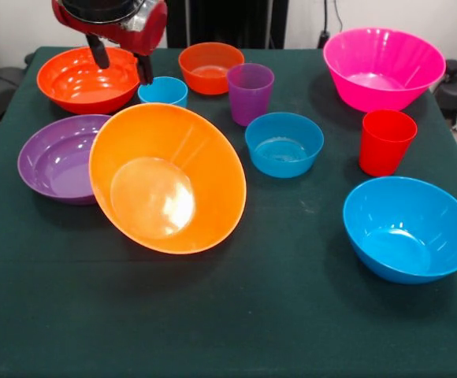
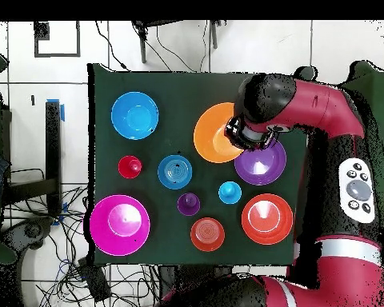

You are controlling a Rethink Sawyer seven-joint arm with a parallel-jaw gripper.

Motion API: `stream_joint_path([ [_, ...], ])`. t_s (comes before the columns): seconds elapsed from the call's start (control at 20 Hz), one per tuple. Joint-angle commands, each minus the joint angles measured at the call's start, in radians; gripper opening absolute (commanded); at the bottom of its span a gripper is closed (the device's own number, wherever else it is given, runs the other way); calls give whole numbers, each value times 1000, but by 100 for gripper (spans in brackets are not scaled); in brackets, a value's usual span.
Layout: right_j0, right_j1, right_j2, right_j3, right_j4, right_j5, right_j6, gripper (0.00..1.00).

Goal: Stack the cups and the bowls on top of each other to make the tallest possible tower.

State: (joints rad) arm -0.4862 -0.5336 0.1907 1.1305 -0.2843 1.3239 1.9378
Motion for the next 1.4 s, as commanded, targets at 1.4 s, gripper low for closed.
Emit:
stream_joint_path([
  [1.4, -34, -122, 64, 347, -197, -510, -139, 100],
])
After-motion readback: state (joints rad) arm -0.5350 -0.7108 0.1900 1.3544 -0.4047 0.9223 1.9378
